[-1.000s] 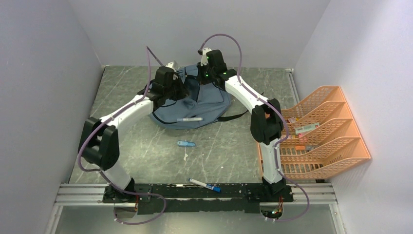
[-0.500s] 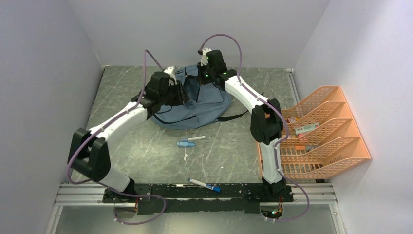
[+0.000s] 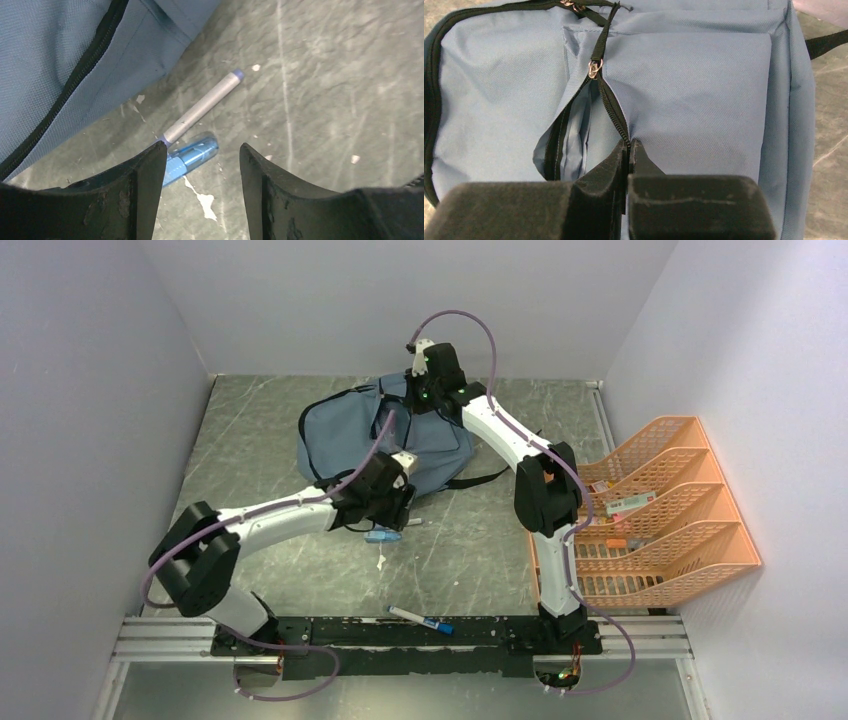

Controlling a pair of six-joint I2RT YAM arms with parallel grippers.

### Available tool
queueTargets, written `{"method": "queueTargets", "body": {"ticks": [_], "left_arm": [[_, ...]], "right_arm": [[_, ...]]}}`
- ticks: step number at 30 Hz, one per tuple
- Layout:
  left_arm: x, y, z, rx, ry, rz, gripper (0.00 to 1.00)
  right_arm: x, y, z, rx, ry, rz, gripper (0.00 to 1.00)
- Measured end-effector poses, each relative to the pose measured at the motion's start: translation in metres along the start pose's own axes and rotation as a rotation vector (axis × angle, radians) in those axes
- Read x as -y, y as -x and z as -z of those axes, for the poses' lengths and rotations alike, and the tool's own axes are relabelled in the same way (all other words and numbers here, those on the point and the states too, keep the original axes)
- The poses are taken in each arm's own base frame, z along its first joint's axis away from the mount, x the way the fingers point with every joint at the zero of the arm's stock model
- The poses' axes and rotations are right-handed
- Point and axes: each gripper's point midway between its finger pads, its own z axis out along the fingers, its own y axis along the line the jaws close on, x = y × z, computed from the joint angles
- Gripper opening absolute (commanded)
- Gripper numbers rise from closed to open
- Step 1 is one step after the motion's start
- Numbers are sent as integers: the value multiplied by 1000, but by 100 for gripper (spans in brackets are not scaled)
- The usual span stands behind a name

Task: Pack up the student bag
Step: Pick up the stationery from the center of the board.

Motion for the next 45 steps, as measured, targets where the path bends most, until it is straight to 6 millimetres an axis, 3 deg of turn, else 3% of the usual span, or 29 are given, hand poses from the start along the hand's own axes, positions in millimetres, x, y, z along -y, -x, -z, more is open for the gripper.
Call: {"method": "queueTargets", "body": {"ticks": [9, 23, 27, 31, 45], "left_arm": [[-14, -33, -32, -118, 61, -101, 62], [-14, -18, -54, -119, 85, -175, 59], [-15, -22, -60, -137, 89, -186, 57], [-15, -28, -63, -155, 89, -194, 50], [7, -19, -76, -149, 57, -242, 14]], "right_arm": [[-1, 0, 0, 0, 6, 0, 0], [-2, 0, 0, -2, 14, 1, 0], [-2, 0, 0, -2, 14, 2, 0], [-2, 0, 0, -2, 14, 5, 0], [-2, 0, 0, -2, 14, 7, 0]]}}
